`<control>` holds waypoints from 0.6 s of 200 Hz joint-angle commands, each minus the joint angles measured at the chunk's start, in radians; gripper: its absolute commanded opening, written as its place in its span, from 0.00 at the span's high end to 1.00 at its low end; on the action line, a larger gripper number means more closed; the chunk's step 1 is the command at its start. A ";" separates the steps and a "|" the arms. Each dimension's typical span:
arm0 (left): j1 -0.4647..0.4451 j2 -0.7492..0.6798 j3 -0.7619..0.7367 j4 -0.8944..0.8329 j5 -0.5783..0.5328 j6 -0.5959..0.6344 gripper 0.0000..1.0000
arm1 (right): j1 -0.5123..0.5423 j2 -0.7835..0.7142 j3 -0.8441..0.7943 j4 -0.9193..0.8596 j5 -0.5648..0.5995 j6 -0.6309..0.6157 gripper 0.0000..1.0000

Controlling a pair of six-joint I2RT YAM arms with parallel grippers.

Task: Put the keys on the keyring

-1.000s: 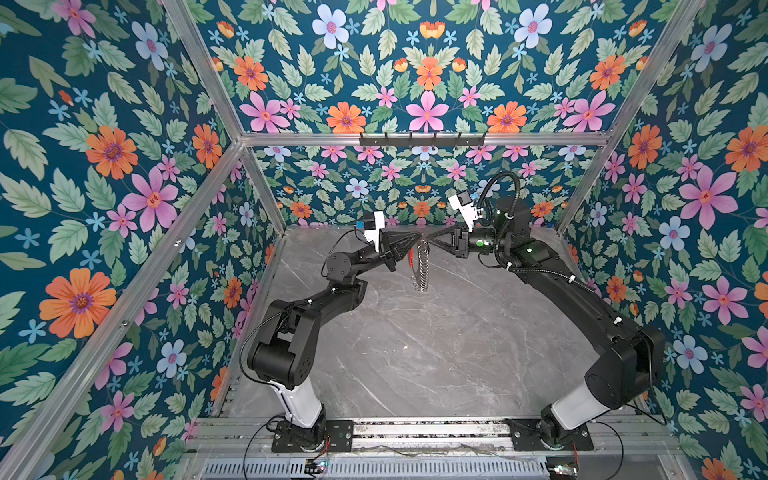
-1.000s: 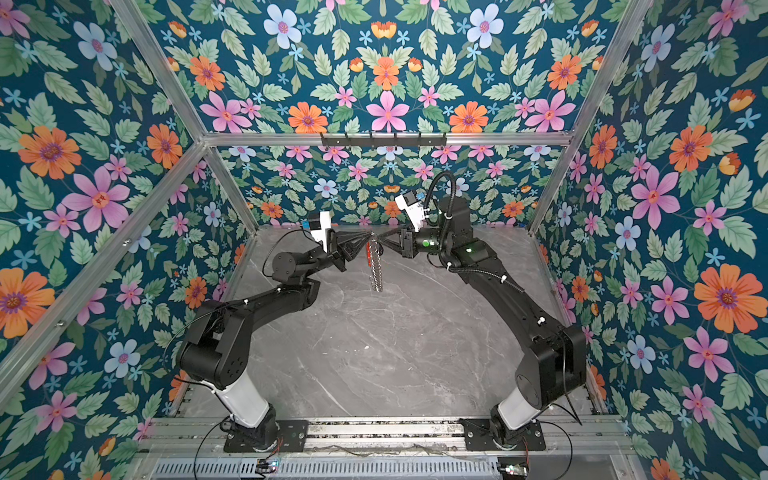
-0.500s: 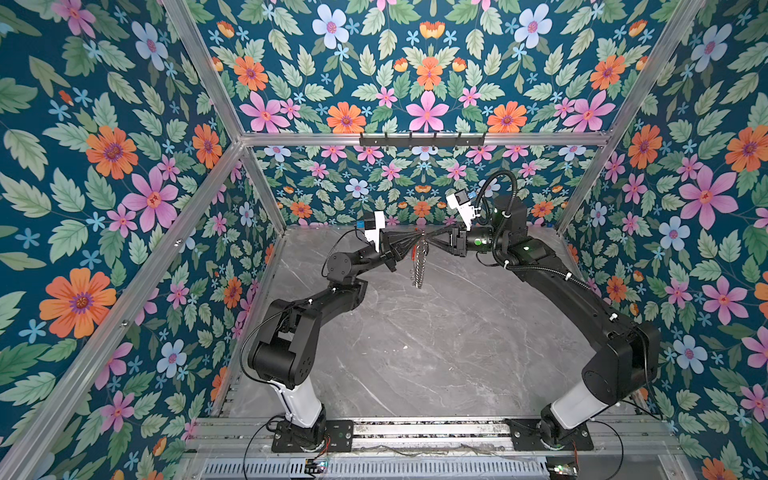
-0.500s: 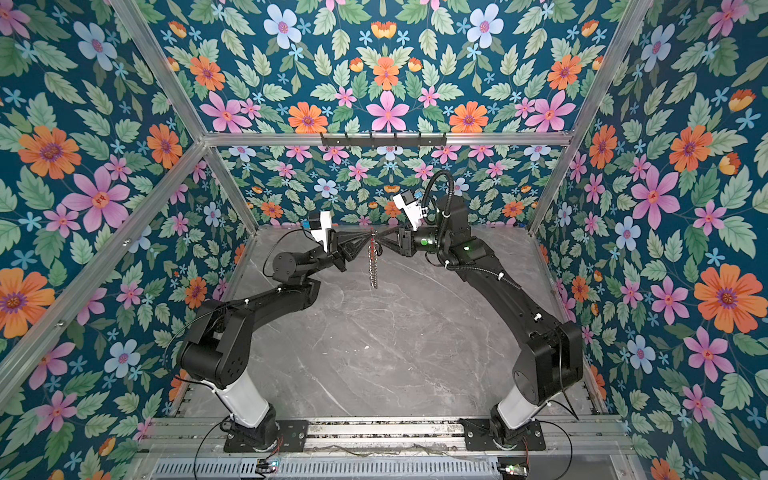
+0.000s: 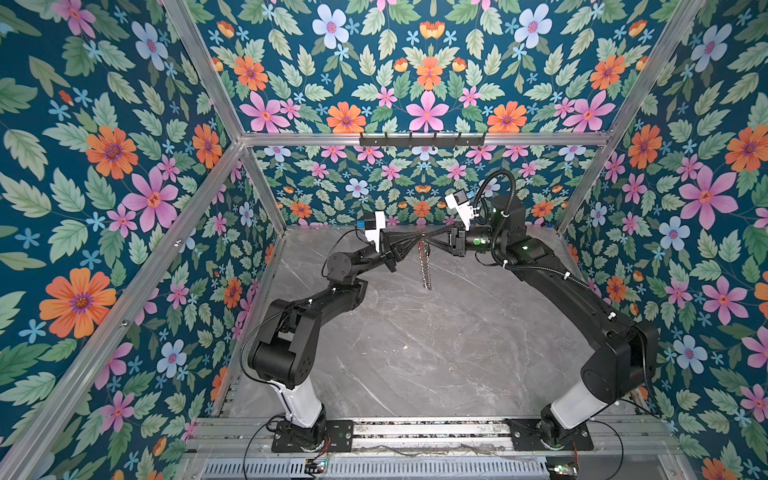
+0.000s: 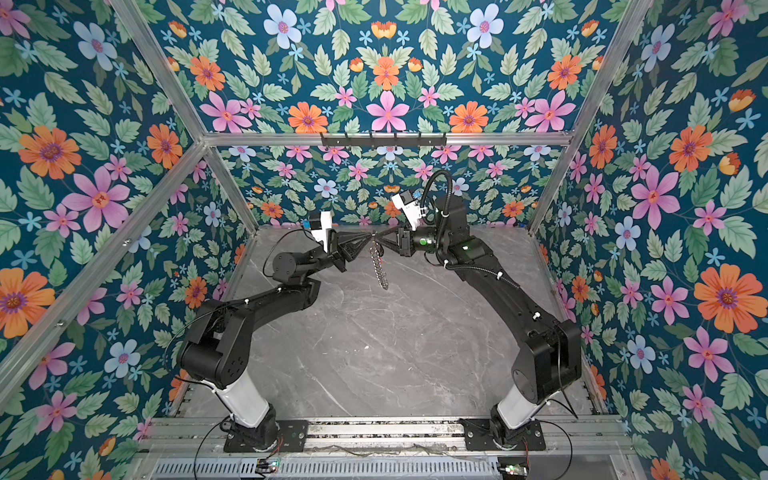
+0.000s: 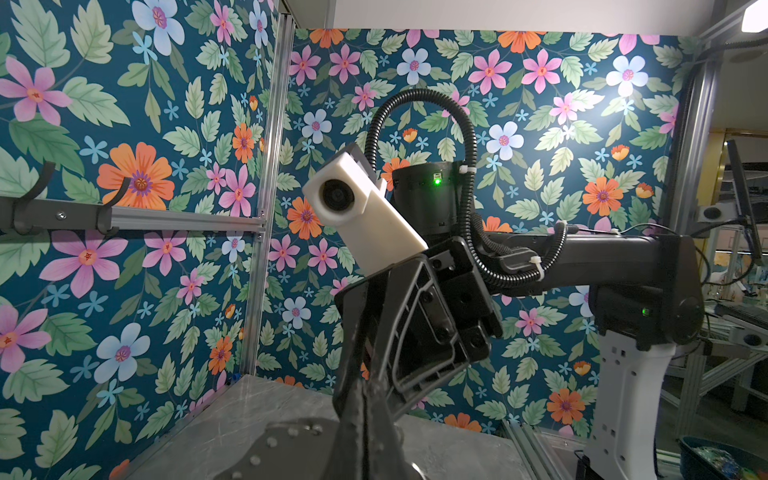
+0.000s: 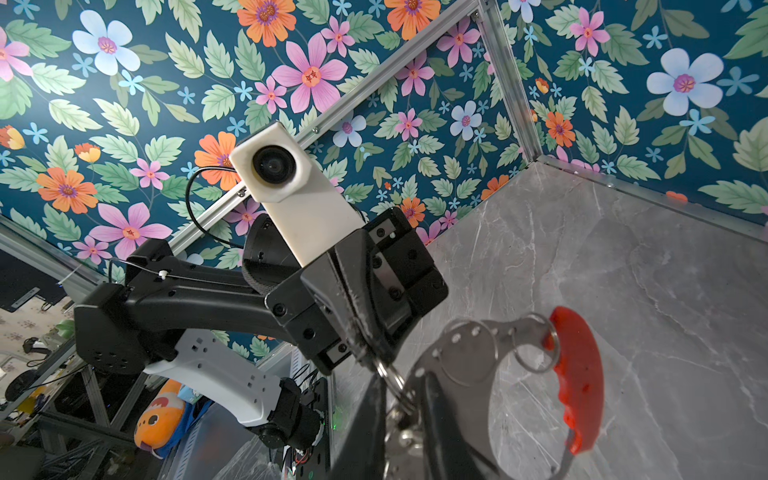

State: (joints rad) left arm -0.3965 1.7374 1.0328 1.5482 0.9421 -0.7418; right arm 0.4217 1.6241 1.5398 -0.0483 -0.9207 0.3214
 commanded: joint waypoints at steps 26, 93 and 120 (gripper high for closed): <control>0.000 0.000 0.004 0.050 0.001 -0.005 1.00 | 0.002 0.003 0.010 0.028 -0.009 -0.011 0.91; 0.001 0.004 0.002 0.049 0.003 -0.008 1.00 | 0.005 -0.005 0.012 0.016 -0.007 -0.022 1.00; 0.000 0.005 -0.008 0.049 0.001 0.005 1.00 | 0.005 -0.019 0.000 -0.001 0.010 -0.047 1.00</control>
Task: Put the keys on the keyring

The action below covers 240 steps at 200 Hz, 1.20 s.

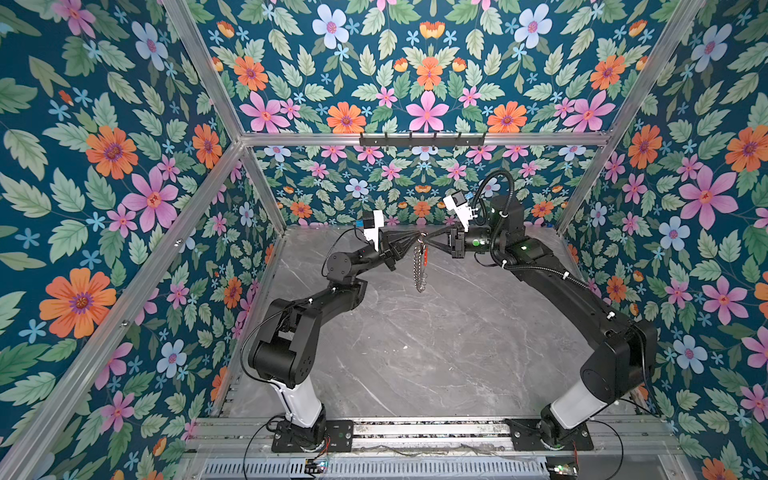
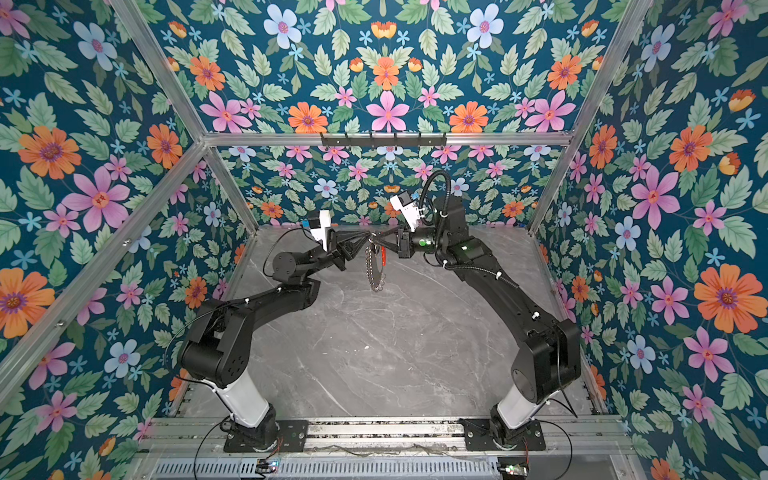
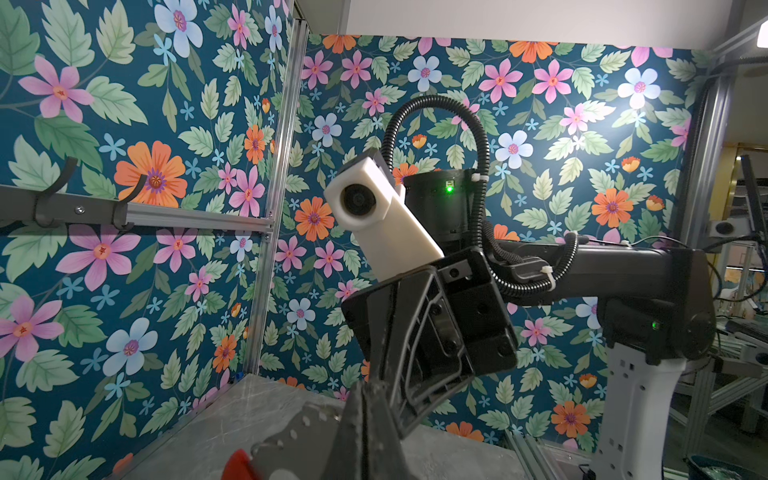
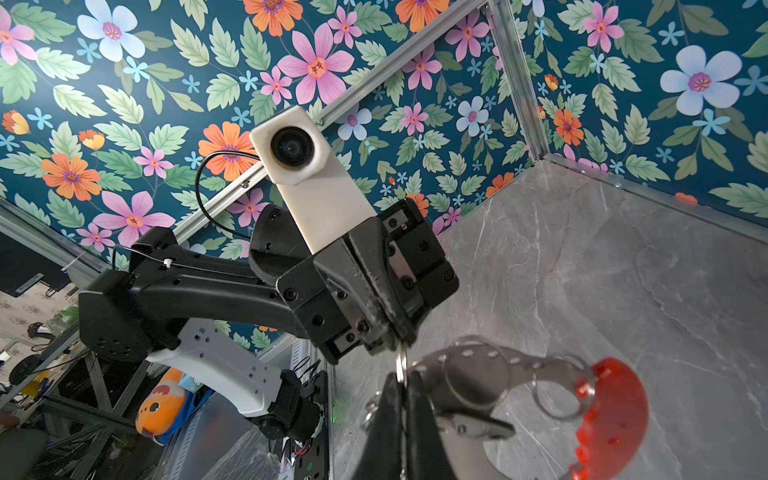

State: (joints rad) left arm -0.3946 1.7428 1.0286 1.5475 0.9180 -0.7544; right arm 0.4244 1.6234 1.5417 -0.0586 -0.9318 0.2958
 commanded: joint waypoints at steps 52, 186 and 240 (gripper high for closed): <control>0.001 -0.073 -0.048 -0.156 0.076 0.260 0.59 | 0.001 -0.036 0.020 -0.177 0.121 -0.201 1.00; 0.000 -0.147 0.265 -1.546 0.182 1.239 0.66 | 0.051 -0.051 -0.063 -0.322 0.365 -0.656 1.00; -0.003 -0.085 0.344 -1.581 0.244 1.216 0.74 | 0.067 -0.052 -0.063 -0.342 0.335 -0.653 1.00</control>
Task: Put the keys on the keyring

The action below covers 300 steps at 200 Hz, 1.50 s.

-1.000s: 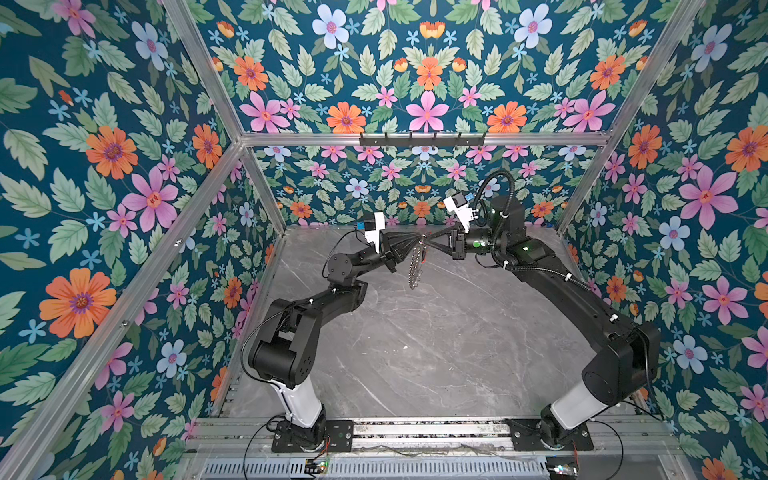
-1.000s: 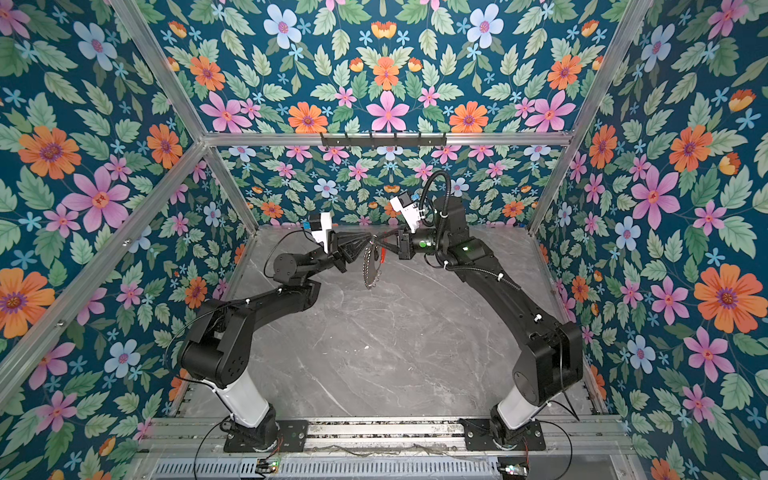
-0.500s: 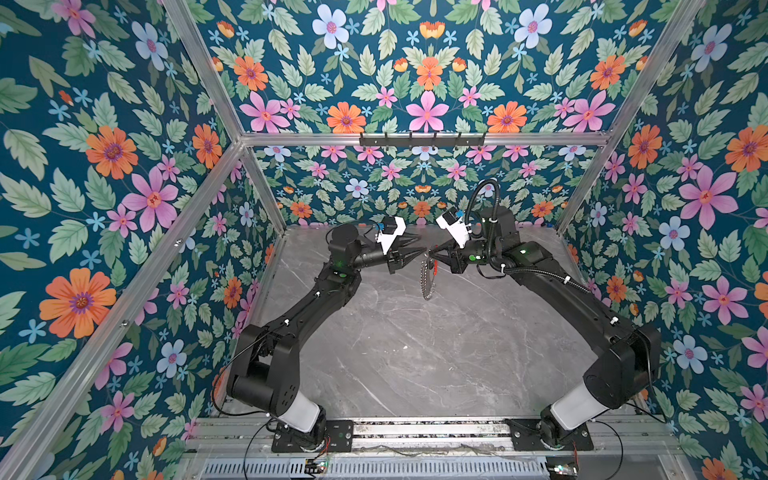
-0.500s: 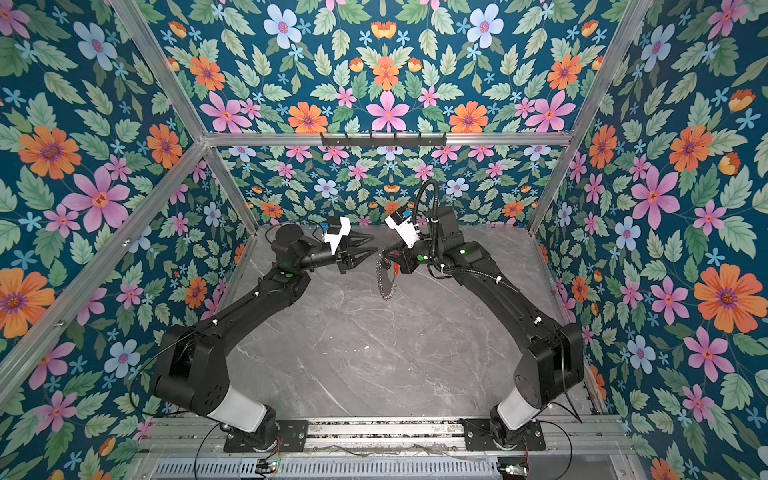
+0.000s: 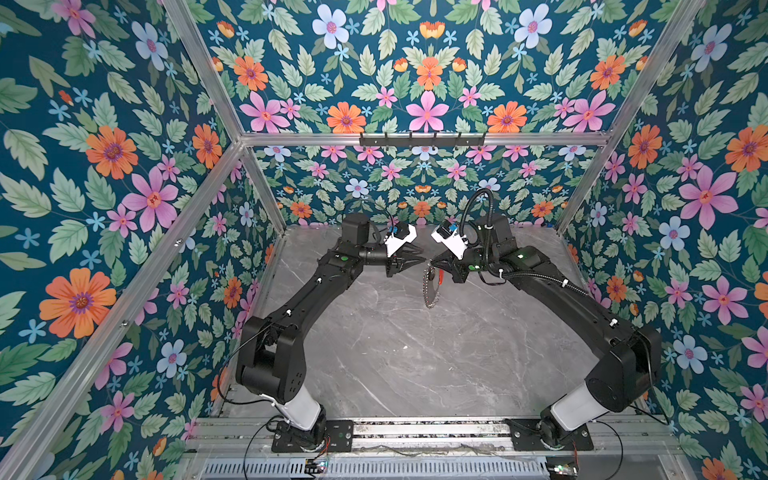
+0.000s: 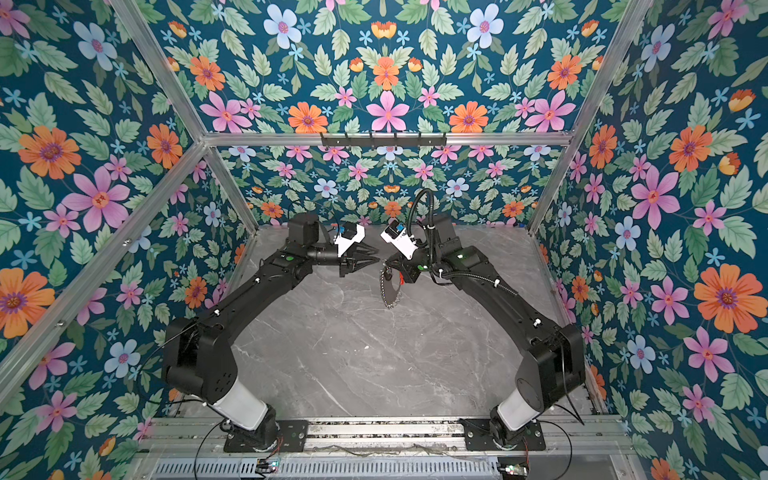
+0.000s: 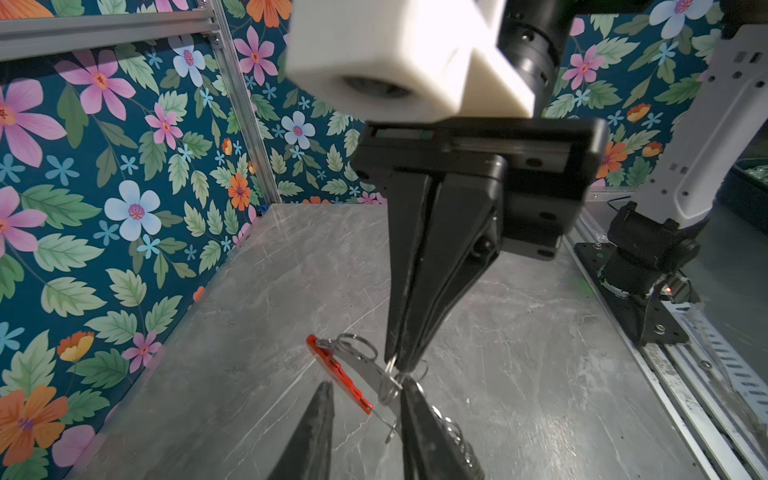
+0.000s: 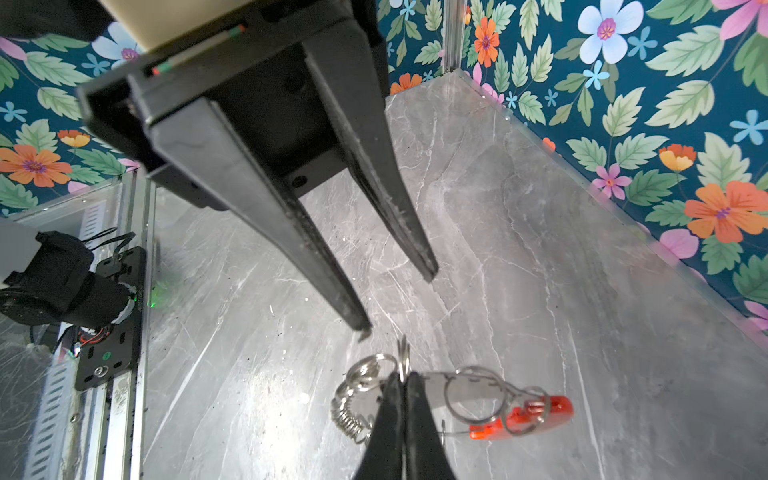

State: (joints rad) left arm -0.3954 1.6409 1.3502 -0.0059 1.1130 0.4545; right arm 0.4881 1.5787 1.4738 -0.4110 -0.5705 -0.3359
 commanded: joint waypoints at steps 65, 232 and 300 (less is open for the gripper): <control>-0.011 0.046 0.047 -0.019 0.071 -0.020 0.84 | 0.009 0.001 0.025 0.007 -0.036 -0.010 1.00; -0.011 0.042 0.055 -0.062 0.035 -0.034 0.69 | 0.010 -0.022 0.004 0.019 -0.028 -0.011 1.00; -0.005 0.031 0.044 -0.068 0.036 -0.037 0.67 | 0.010 -0.020 0.003 0.023 -0.025 -0.011 1.00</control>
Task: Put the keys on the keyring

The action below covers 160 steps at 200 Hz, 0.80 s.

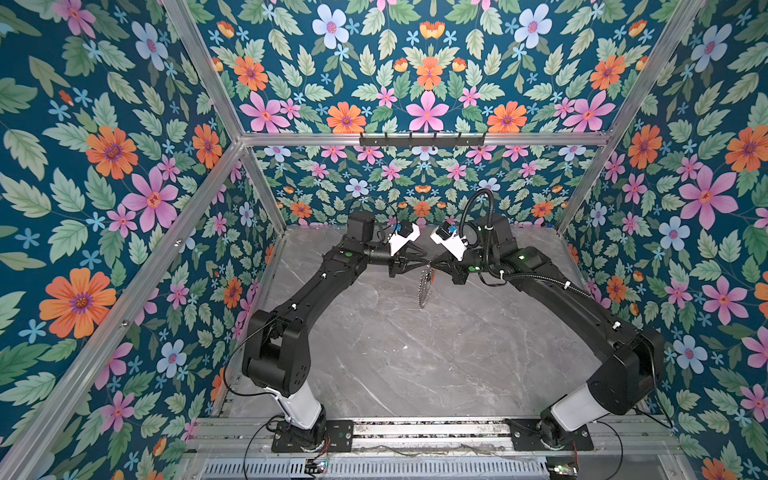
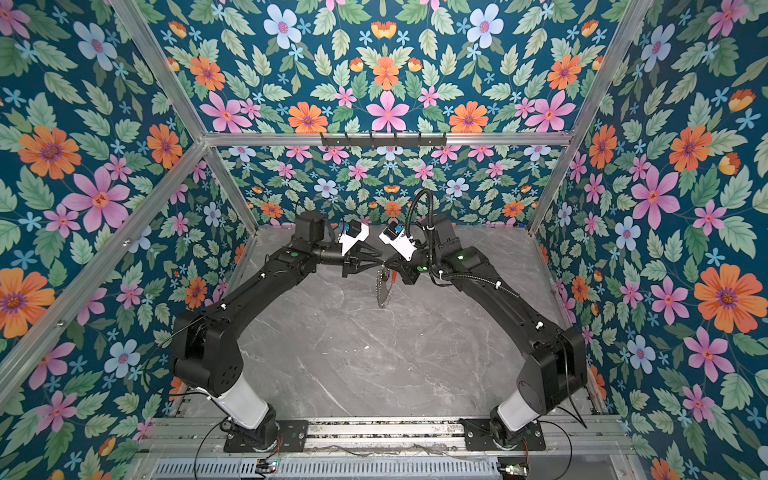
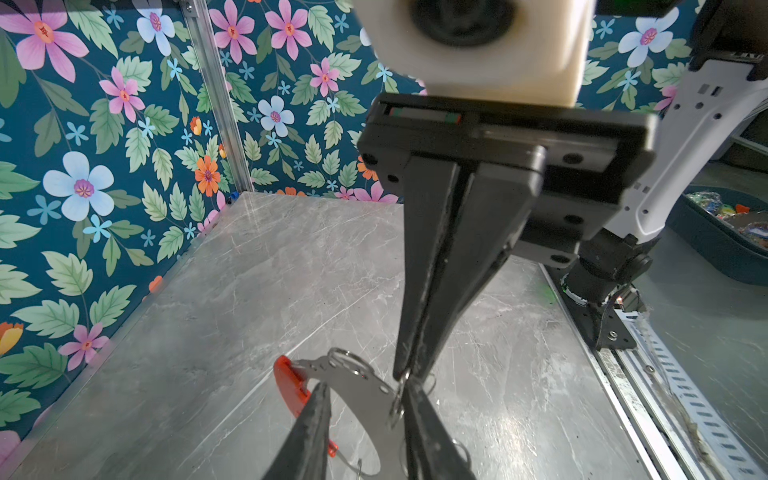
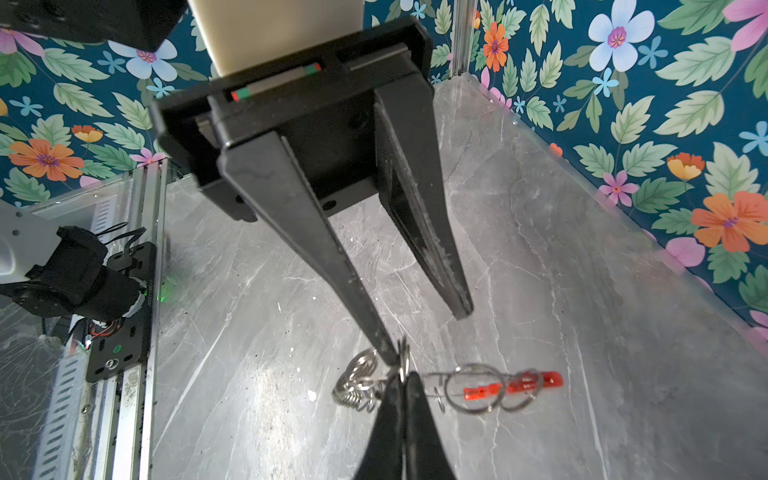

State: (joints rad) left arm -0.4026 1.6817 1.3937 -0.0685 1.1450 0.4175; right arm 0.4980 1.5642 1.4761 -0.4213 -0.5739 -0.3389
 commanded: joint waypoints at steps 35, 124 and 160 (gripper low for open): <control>0.002 -0.004 0.001 -0.004 0.016 0.000 0.67 | 0.000 -0.011 -0.003 0.042 -0.027 -0.004 1.00; -0.001 0.011 0.007 0.013 0.042 -0.025 0.67 | 0.005 -0.018 -0.005 0.044 -0.030 -0.002 1.00; -0.005 0.022 0.013 0.022 0.059 -0.037 0.70 | 0.008 -0.023 -0.007 0.044 -0.029 -0.003 1.00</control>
State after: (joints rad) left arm -0.4057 1.6978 1.3994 -0.0742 1.1790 0.3935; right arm 0.5022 1.5539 1.4704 -0.4160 -0.5739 -0.3347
